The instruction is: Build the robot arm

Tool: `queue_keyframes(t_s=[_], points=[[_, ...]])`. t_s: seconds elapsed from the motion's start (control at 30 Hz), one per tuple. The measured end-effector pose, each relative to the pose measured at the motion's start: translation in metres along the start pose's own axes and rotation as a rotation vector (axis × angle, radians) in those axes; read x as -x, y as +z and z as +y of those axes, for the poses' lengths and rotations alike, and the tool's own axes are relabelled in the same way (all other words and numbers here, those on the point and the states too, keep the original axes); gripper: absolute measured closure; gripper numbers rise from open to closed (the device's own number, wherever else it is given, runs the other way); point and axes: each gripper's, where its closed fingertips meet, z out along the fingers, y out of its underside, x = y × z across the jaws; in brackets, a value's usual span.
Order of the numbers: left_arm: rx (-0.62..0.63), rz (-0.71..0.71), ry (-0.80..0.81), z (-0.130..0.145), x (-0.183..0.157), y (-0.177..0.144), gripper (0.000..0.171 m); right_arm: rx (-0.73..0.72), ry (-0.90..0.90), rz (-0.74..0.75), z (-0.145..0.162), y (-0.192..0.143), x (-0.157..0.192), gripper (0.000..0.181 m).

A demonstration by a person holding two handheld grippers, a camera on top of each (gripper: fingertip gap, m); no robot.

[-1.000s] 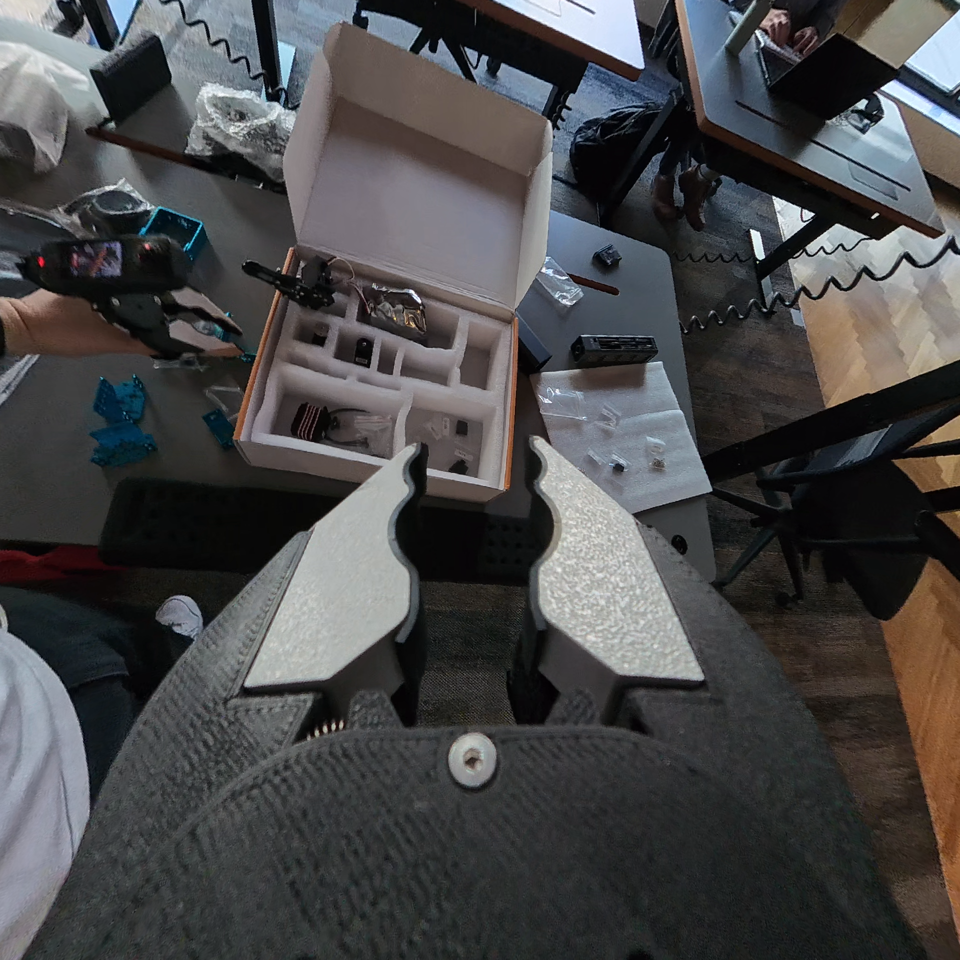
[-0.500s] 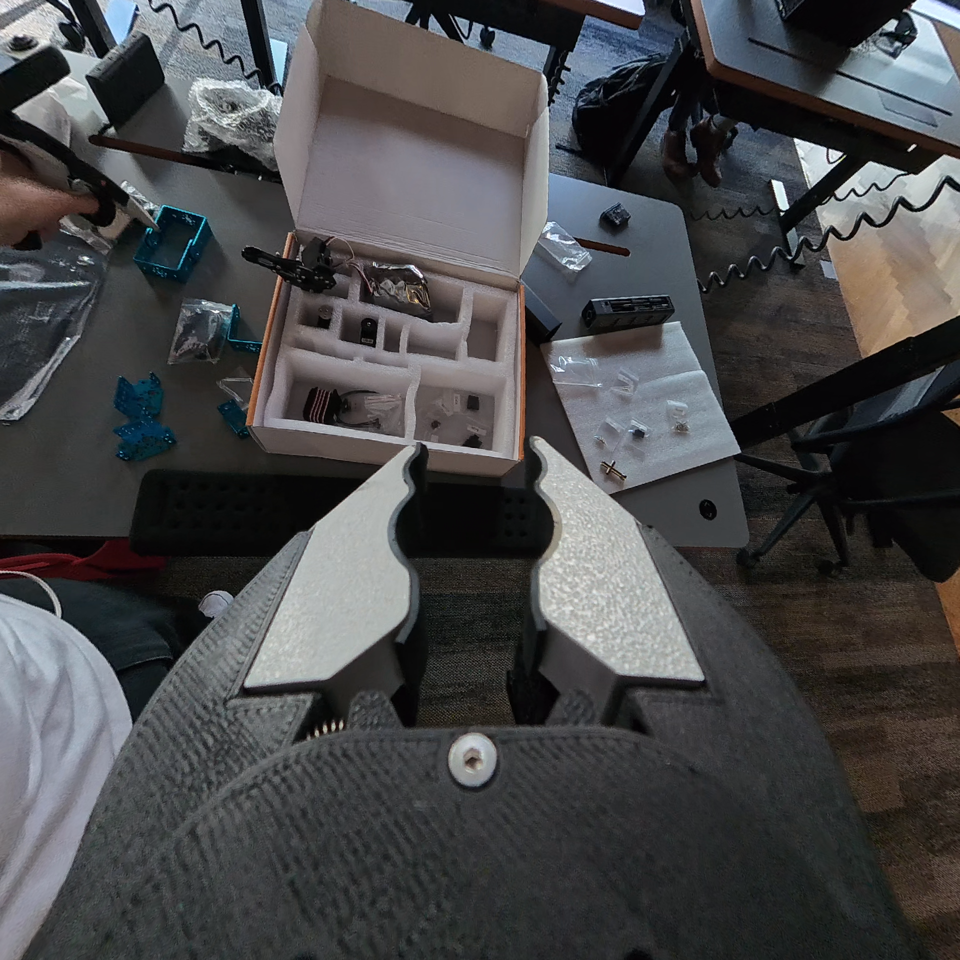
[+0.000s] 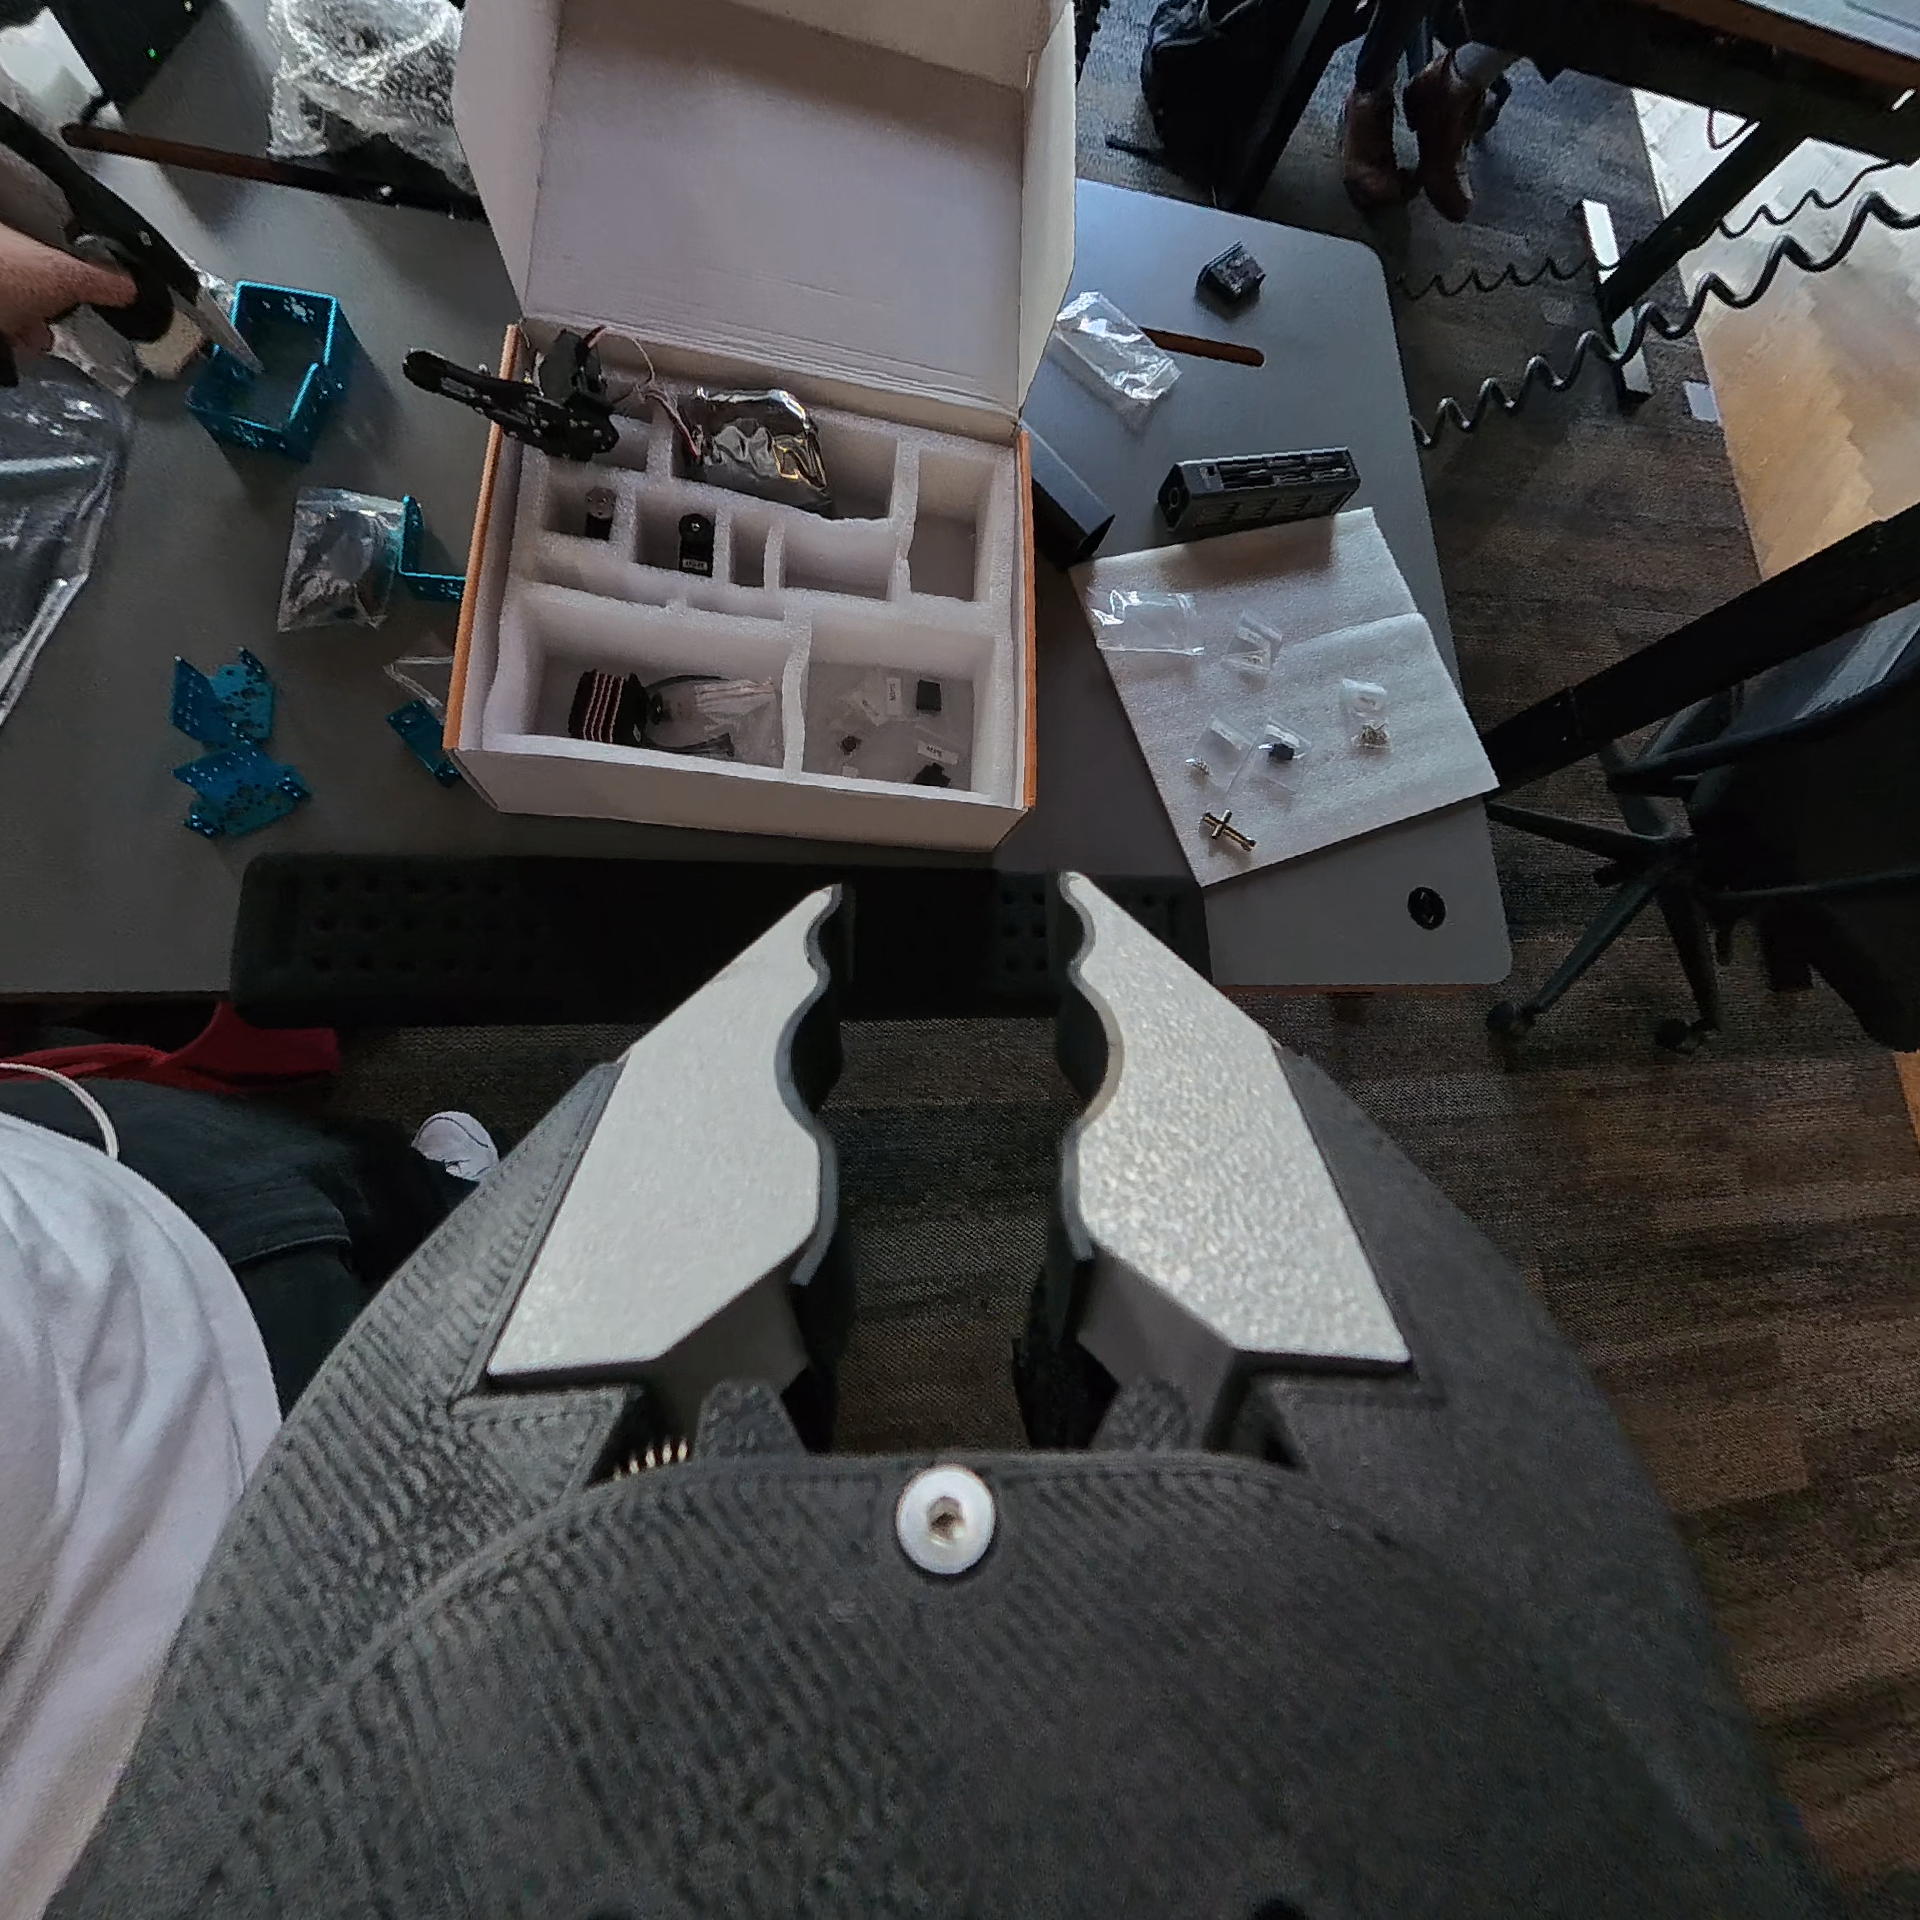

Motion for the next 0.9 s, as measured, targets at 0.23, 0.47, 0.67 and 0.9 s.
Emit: queue_keyframes(t_s=[0.23, 0.47, 0.67, 0.9], points=[[0.008, 0.015, -0.010, 0.003, 0.000, 0.003, 0.169, 0.006, 0.013, -0.005, 0.011, -0.003, -0.002, 0.144], [-0.017, 0.198, -0.059, 0.014, -0.002, -0.028, 0.169, 0.003, 0.027, -0.051, 0.016, 0.005, 0.010, 0.145], [-0.188, 0.433, -0.082, 0.037, -0.007, -0.107, 0.169, 0.005, 0.027, -0.151, 0.016, 0.030, 0.045, 0.146], [-0.295, 0.436, 0.078, 0.095, -0.010, -0.178, 0.169, 0.020, 0.046, -0.326, 0.027, 0.077, 0.118, 0.151]])
